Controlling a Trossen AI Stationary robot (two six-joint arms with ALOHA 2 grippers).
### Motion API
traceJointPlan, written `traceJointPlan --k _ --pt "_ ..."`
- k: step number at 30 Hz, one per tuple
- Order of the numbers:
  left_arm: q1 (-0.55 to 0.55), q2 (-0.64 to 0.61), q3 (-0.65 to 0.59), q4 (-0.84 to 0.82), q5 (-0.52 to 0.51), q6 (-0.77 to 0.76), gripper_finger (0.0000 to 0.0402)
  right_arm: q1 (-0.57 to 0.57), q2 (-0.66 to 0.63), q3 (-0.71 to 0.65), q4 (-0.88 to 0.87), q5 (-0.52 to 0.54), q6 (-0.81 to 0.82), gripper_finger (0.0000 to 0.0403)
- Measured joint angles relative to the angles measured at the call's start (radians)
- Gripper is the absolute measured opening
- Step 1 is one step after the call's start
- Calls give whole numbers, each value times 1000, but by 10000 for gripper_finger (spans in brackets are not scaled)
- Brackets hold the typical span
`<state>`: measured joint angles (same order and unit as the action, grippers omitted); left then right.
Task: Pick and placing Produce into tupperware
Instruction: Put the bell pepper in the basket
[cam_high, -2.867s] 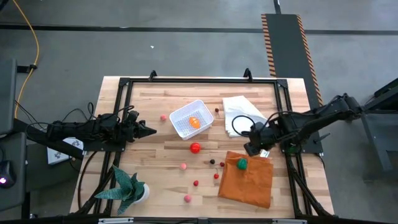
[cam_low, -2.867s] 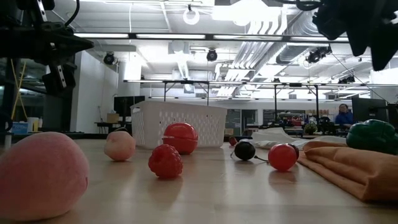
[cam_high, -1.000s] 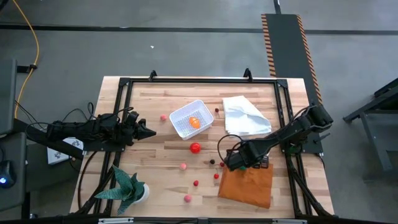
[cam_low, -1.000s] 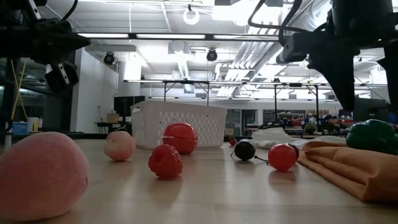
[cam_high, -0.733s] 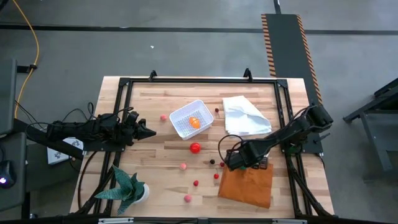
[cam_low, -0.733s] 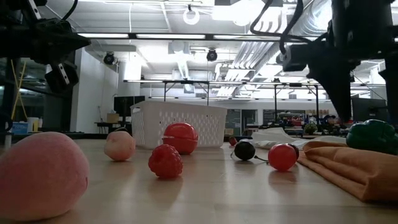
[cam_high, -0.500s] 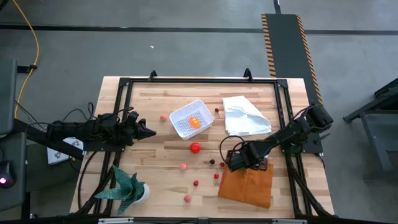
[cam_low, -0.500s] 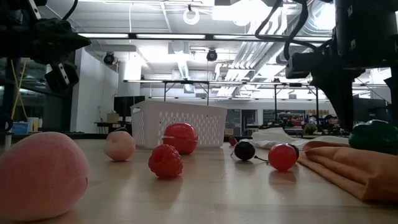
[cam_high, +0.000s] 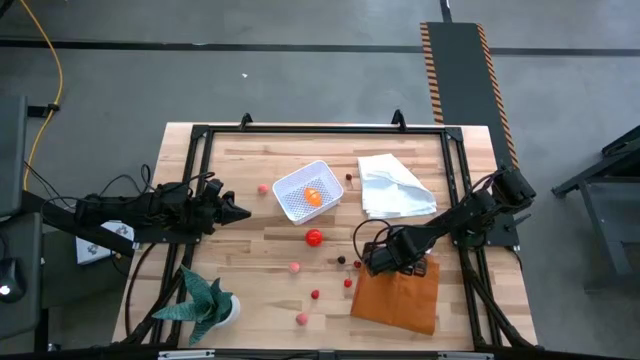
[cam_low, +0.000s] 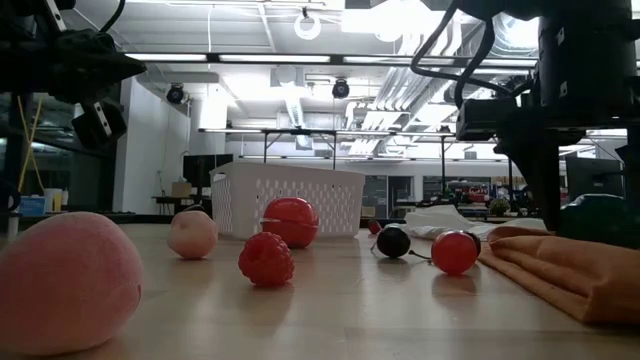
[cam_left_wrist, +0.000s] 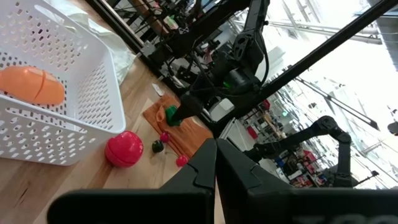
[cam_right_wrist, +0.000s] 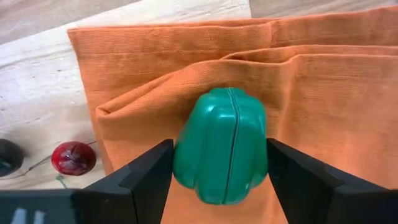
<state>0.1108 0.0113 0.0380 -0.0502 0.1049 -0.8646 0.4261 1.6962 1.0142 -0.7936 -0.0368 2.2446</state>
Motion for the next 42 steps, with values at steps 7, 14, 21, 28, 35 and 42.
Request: traceJointPlan --k 7,14,21,28,35,42 --pt "0 0 0 0 0 0 1 0 0 0 -7 0 -1 240" --pt "0 0 0 0 0 0 1 0 1 -30 44 -13 2 240" --pt "0 0 0 0 0 0 1 0 1 -30 35 -13 -1 240" --pt "0 0 0 0 0 0 1 0 1 -30 35 -12 -2 231" --pt "0 0 0 0 0 0 1 0 1 -30 35 -12 -2 216" --pt "0 0 0 0 0 0 1 0 1 -30 36 -13 -20 218"
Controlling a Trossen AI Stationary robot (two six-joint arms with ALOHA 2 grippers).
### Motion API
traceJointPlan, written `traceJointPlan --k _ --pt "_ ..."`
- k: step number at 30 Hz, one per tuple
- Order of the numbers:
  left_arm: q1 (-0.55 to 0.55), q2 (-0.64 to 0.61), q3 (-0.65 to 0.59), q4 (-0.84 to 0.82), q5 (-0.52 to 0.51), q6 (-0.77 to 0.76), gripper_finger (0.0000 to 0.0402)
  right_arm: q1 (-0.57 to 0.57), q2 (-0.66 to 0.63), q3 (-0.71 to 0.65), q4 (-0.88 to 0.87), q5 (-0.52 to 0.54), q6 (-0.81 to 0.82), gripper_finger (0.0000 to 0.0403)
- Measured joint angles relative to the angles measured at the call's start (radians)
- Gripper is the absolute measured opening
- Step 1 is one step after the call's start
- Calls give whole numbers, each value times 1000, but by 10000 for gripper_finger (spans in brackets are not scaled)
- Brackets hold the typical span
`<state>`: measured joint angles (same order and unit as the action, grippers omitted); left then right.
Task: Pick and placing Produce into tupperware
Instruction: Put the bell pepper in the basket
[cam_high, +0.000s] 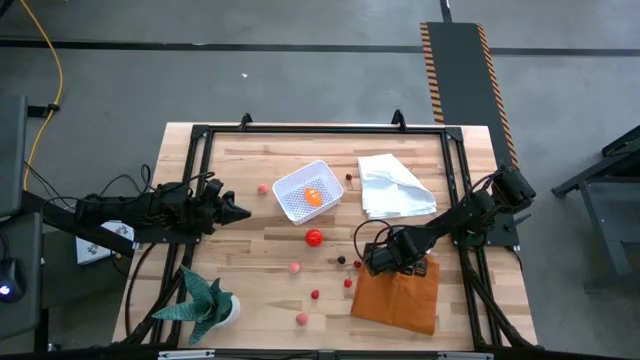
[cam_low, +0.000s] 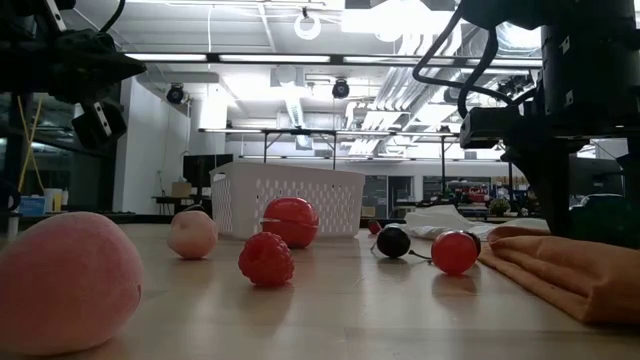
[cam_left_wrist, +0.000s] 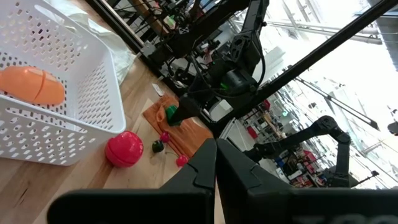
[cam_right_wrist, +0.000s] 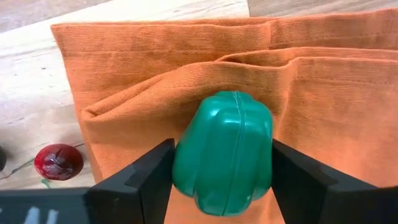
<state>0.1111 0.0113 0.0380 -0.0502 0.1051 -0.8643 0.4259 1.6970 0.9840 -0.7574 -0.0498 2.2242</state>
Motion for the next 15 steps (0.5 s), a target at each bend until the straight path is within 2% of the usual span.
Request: traceJointPlan --k 6,15 --pt "0 0 0 0 0 0 1 0 -1 19 -8 -3 -29 218" --pt "0 0 0 0 0 0 1 0 -2 107 -108 -3 -85 218"
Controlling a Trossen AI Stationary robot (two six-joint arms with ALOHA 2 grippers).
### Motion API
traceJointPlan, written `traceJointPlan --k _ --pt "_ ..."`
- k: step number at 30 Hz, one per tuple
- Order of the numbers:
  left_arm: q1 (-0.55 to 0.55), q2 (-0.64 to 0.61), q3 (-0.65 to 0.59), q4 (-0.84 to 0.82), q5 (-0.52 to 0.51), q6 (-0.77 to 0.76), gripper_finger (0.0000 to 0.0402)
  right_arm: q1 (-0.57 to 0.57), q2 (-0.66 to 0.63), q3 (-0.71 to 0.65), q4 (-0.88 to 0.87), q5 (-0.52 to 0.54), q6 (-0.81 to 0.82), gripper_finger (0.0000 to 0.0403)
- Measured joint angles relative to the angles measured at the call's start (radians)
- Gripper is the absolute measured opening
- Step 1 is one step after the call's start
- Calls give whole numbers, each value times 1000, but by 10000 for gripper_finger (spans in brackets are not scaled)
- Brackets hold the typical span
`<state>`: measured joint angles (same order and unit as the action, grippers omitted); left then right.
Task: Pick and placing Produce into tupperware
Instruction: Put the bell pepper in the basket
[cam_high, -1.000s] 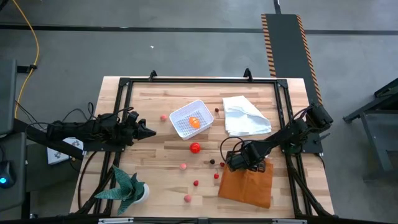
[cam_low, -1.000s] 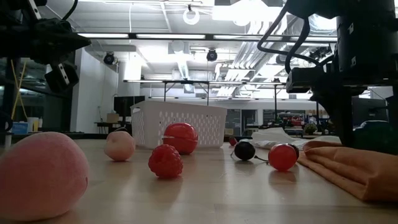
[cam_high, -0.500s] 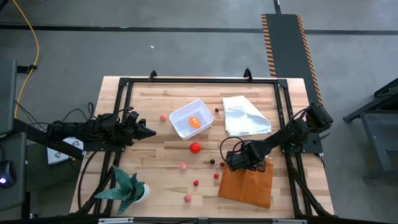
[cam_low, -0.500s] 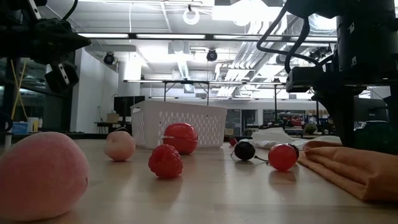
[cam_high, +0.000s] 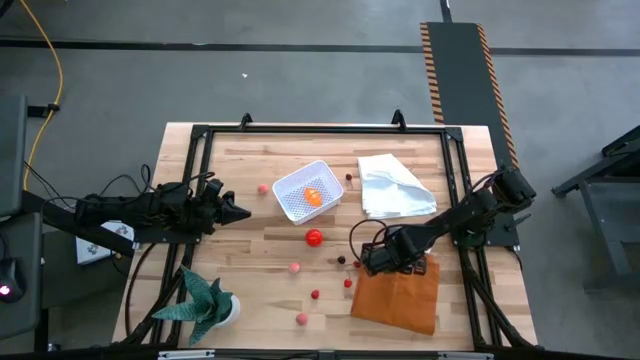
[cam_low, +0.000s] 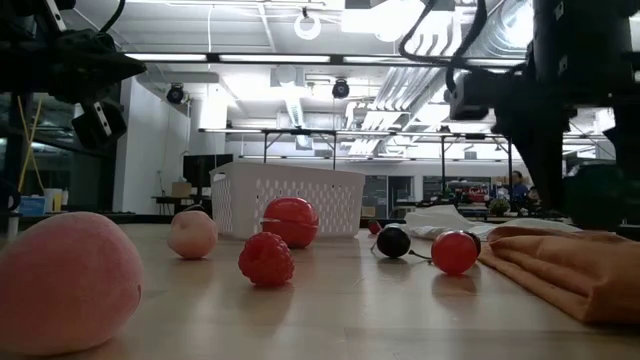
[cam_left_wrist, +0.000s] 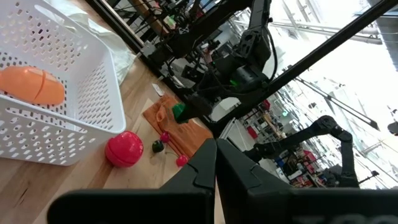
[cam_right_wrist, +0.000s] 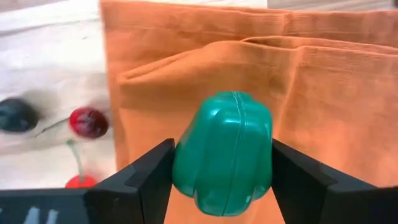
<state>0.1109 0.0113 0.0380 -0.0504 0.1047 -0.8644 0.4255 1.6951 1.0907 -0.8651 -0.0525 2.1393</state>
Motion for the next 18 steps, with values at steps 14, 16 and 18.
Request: traceJointPlan --k 14,16,18 --pt "0 0 0 0 0 0 1 -106 0 227 -172 132 -260 218" --pt "0 0 0 0 0 0 1 -138 0 267 -197 147 -332 218" --pt "0 0 0 0 0 0 1 -170 -1 303 -215 155 -407 218"
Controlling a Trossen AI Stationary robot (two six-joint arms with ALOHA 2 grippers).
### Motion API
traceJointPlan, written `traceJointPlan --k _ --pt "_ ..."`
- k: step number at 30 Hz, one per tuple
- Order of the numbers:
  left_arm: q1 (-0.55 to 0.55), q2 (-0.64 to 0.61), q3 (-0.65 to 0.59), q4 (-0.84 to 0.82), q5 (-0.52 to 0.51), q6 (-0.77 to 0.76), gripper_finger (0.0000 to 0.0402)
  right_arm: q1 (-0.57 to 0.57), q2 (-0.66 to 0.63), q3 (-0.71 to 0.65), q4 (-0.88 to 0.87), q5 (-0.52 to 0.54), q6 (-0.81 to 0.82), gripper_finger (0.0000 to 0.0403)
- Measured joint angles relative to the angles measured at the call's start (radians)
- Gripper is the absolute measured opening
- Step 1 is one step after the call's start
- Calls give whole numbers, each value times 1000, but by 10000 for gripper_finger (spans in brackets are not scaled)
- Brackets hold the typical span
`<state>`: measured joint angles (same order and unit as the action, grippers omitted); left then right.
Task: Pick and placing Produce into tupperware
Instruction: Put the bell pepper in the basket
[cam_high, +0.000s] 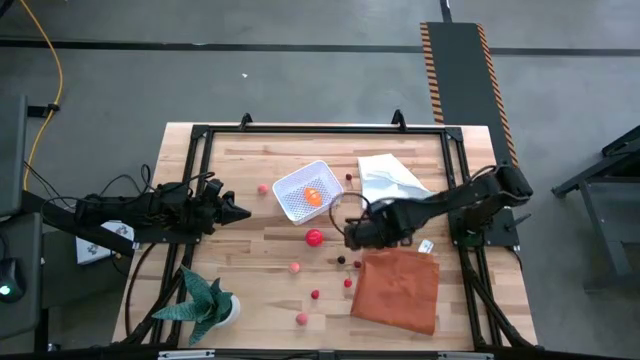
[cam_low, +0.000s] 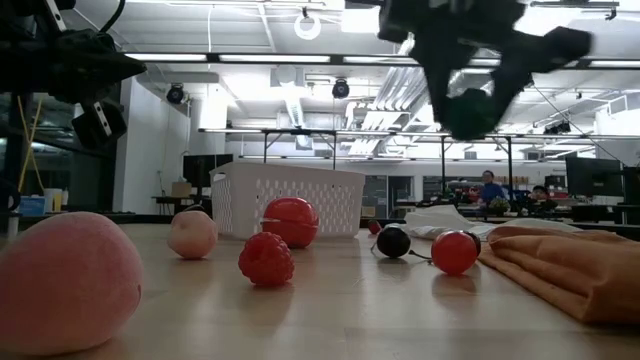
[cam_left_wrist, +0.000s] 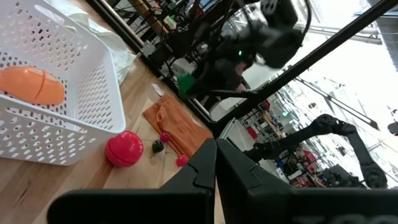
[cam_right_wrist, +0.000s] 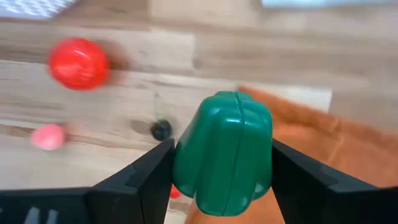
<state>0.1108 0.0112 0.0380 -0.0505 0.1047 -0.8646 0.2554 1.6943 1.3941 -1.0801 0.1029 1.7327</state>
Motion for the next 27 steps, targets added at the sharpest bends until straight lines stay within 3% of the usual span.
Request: traceJointPlan --k 13,27 --pt "0 0 0 0 0 -5 1 -199 0 109 -15 0 -433 218" --pt "0 0 0 -3 -39 -58 1 -341 0 112 150 -85 -781 218"
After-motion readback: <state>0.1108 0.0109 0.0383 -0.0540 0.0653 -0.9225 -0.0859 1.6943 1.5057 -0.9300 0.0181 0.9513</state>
